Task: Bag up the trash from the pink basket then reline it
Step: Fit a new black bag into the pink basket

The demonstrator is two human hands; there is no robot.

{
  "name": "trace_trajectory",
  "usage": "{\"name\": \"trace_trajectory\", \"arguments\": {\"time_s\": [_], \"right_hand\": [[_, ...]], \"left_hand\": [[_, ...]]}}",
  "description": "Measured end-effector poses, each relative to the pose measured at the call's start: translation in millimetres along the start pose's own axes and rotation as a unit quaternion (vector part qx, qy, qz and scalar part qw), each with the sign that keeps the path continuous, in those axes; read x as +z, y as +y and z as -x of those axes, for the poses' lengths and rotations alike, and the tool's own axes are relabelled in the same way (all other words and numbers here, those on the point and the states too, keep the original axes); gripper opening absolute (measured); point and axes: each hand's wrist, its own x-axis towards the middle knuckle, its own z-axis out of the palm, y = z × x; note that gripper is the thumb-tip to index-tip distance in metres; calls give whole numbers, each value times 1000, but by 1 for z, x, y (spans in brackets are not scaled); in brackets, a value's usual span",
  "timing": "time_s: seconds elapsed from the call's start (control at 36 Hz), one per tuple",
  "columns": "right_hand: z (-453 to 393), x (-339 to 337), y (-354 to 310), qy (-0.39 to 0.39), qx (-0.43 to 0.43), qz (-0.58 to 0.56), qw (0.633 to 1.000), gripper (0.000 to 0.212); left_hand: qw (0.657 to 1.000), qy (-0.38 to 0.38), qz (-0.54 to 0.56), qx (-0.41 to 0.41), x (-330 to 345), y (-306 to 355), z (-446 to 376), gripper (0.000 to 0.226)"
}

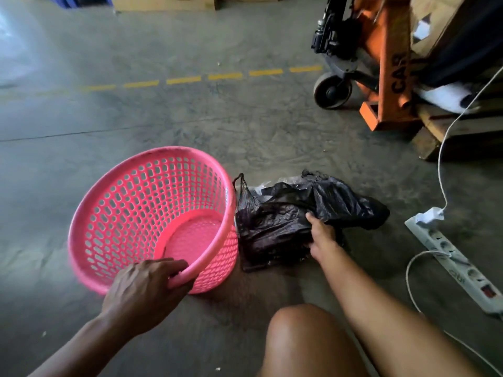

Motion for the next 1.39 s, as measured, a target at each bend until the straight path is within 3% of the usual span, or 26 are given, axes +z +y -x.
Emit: {"name": "trace_trajectory", "arguments": {"time_s": [0.17, 0.25, 0.31, 0.42, 0.47, 0.56, 0.64, 0.72, 0.78, 0.89, 0.97, 1.06, 1.11, 1.17, 1.22, 1.28, 1.33, 1.39], "right_hand": [[76, 18, -87, -15, -70, -47, 996, 57], [124, 32, -130, -31, -120, -66, 990, 42], [155, 41, -156, -44, -151, -94, 983, 42], [215, 61, -187, -97, -192, -142, 966, 45], [249, 75, -192, -132, -205, -156, 957, 40], [286, 96, -182, -188, -214, -165, 944, 41], [314, 117, -153, -215, -207, -166, 940, 35], [327, 135, -111, -241, -168, -159, 943, 37], [327, 144, -82, -236, -127, -129, 955, 41], [327, 154, -34, -201, -48, -30, 978, 33], [318, 147, -14, -184, -32, 93, 978, 51], [307, 129, -14, -172, -20, 122, 977, 71], [300, 116, -25, -133, -36, 94, 986, 73], [294, 106, -44, -45, -106, 104, 988, 86], [289, 104, -64, 56, -220, 189, 956, 99], [294, 110, -84, 131, -320, 318, 883, 98], [292, 124, -101, 142, -378, 391, 827, 90], [287, 145, -115, 103, -395, 445, 797, 80]], "left_hand": [[1000, 7, 4, 10, 2, 2, 3, 39], [1000, -10, 2, 6, 7, 13, 1, 45], [1000, -29, 4, -5, 6, 17, -1, 50], [989, -65, 133, 4, -4, 12, -7, 66], [957, -41, 286, -3, -17, 6, -15, 65], [889, 54, 451, -59, -47, -8, -41, 62], [814, 113, 560, -110, -86, -28, -71, 85], [767, 101, 613, -160, -121, -48, -99, 120], [754, 61, 621, -203, -131, -63, -115, 127], [753, 63, 585, -295, -119, -95, -130, 121], [792, 103, 524, -295, -107, -103, -115, 72], [811, 153, 481, -295, -92, -115, -102, 44], [820, 179, 461, -290, -85, -121, -96, 35], [825, 202, 449, -278, -79, -129, -91, 35], [832, 224, 440, -254, -76, -136, -87, 33], [833, 241, 437, -240, -71, -145, -84, 36], [839, 253, 426, -225, -70, -148, -81, 38], [849, 258, 415, -204, -74, -142, -74, 40]]}}
